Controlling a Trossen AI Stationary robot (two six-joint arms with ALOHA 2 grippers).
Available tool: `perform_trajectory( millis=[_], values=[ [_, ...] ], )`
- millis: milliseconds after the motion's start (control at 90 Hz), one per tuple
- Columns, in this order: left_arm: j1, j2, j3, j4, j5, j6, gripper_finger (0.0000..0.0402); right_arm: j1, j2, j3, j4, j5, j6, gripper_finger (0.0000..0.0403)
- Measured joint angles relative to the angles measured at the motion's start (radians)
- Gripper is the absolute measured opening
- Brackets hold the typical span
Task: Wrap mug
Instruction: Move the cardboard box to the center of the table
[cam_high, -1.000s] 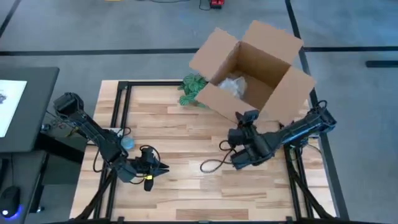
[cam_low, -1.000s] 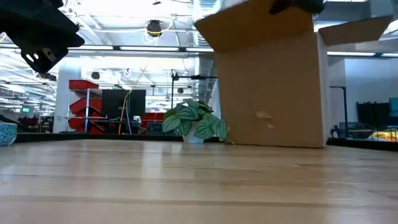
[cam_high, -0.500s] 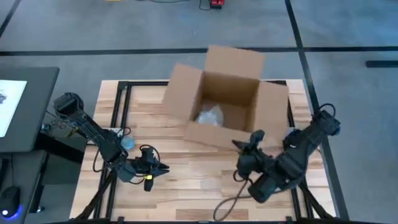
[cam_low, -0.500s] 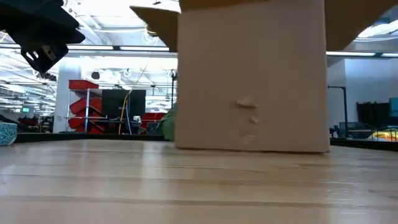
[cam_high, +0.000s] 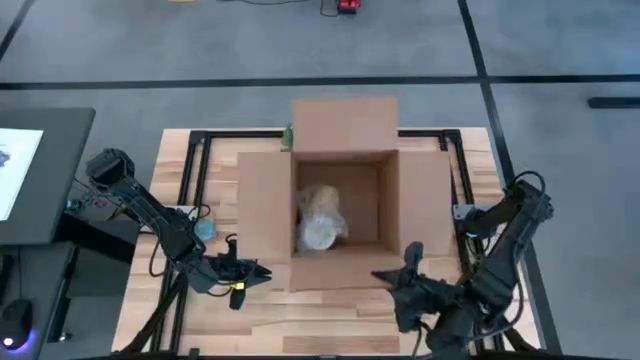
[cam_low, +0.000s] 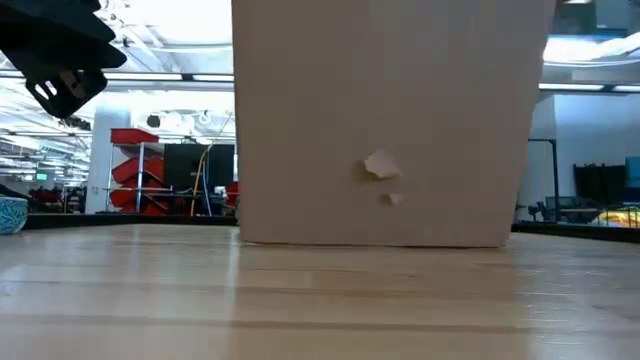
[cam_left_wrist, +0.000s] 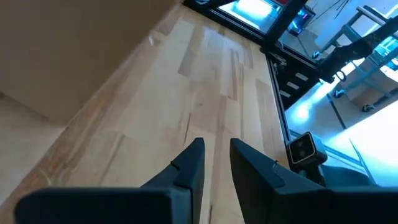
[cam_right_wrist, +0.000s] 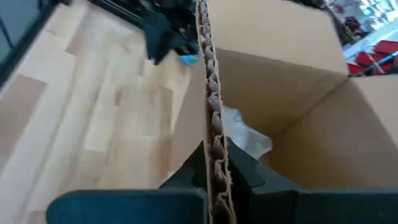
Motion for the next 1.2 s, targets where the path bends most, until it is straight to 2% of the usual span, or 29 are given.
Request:
perform_trajectory(
  millis=[211, 456, 656, 856, 978, 1100, 1200],
  values=[
    [0.000, 0.000, 0.000, -0.001, -0.001, 0.000, 0.0058, -0.014, 0.001, 0.025, 0.003, 0.013, -0.052, 0.0005],
    [0.000, 0.000, 0.000, -0.001, -0.001, 0.000, 0.0058, -0.021, 0.002, 0.140, 0.027, -0.005, -0.206, 0.0003],
    [0.000, 0.000, 0.000, -0.020, -0.002, 0.001, 0.0058, -0.010, 0.000, 0.204, 0.041, -0.171, -0.168, 0.0005],
    [0.000, 0.000, 0.000, -0.032, -0.035, 0.008, 0.0058, -0.025, 0.013, 0.205, 0.026, -0.240, -0.047, 0.0014],
    [-0.001, 0.000, 0.000, -0.030, -0.047, 0.008, 0.0058, -0.049, 0.030, 0.207, 0.021, -0.276, -0.005, 0.0043],
    [-0.007, -0.015, 0.000, -0.032, -0.047, 0.006, 0.0058, -0.070, 0.032, 0.208, 0.018, -0.301, 0.028, 0.0091],
    [-0.016, -0.042, 0.000, -0.052, -0.048, 0.005, 0.0058, -0.086, 0.031, 0.215, 0.013, -0.362, -0.001, 0.0134]
  ],
)
